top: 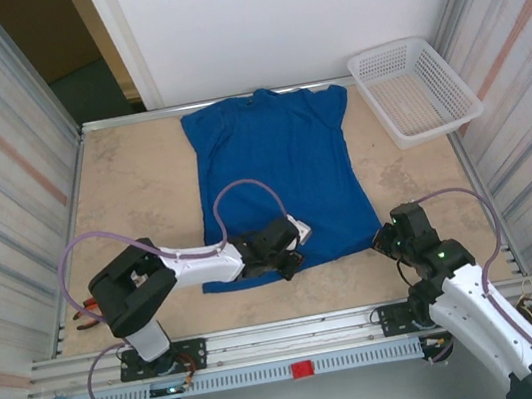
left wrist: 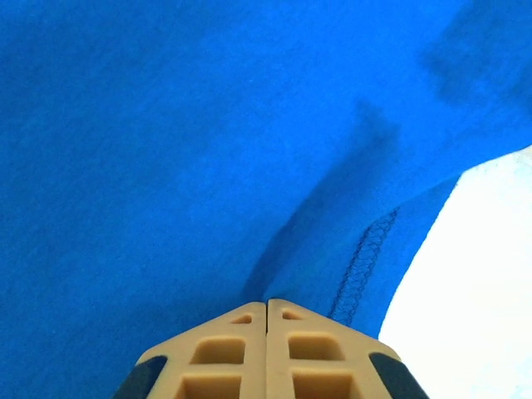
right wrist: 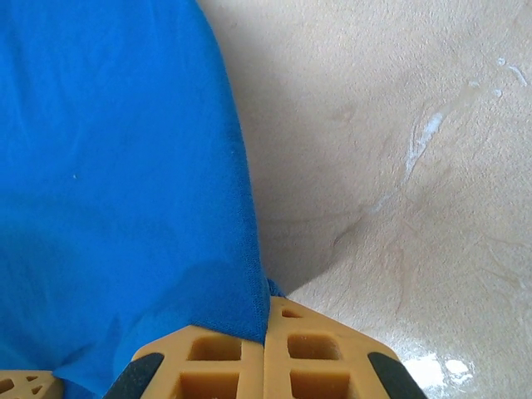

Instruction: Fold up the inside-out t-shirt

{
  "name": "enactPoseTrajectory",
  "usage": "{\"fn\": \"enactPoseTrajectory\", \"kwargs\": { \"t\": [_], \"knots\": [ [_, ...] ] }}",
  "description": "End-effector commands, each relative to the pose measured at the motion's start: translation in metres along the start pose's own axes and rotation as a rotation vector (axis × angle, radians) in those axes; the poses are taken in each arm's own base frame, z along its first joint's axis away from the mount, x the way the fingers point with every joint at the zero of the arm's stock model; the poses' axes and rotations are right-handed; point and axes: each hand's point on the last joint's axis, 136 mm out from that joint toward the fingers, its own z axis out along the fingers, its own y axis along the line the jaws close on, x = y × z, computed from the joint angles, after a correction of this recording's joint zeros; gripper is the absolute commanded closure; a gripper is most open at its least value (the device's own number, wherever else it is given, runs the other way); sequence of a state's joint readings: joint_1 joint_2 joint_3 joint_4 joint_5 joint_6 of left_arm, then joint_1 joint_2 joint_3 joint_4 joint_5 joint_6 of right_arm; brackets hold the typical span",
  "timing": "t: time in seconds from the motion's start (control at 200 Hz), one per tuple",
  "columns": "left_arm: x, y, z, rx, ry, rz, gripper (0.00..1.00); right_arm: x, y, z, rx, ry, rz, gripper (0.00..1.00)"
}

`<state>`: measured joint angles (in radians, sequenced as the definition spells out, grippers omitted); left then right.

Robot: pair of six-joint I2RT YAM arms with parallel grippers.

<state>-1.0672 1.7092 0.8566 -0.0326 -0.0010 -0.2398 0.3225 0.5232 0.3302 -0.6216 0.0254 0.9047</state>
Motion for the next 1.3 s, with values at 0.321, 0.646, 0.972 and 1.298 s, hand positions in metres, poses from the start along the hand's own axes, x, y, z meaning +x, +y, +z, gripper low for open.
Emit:
{"fn": "enactPoseTrajectory", "kwargs": {
  "t": [0.321, 0.646, 0.972, 1.298],
  "knots": [
    [-0.046, -0.018, -0.068, 0.048, -0.061, 0.043, 1.00, -0.002, 0.055, -0.029, -0.176, 0.055, -0.081, 0.41],
    [-0.044, -0.014, -0.071, 0.031, -0.072, 0.022, 1.00, 0.029, 0.091, -0.019, -0.278, 0.126, -0.054, 0.37],
    [-0.060, -0.012, -0.098, 0.033, -0.201, -0.039, 1.00, 0.049, 0.125, -0.010, -0.326, 0.128, 0.087, 0.18],
    [-0.067, -0.012, -0.114, 0.036, -0.255, -0.056, 1.00, 0.052, 0.157, -0.012, -0.390, 0.149, 0.226, 0.11]
  ]
}}
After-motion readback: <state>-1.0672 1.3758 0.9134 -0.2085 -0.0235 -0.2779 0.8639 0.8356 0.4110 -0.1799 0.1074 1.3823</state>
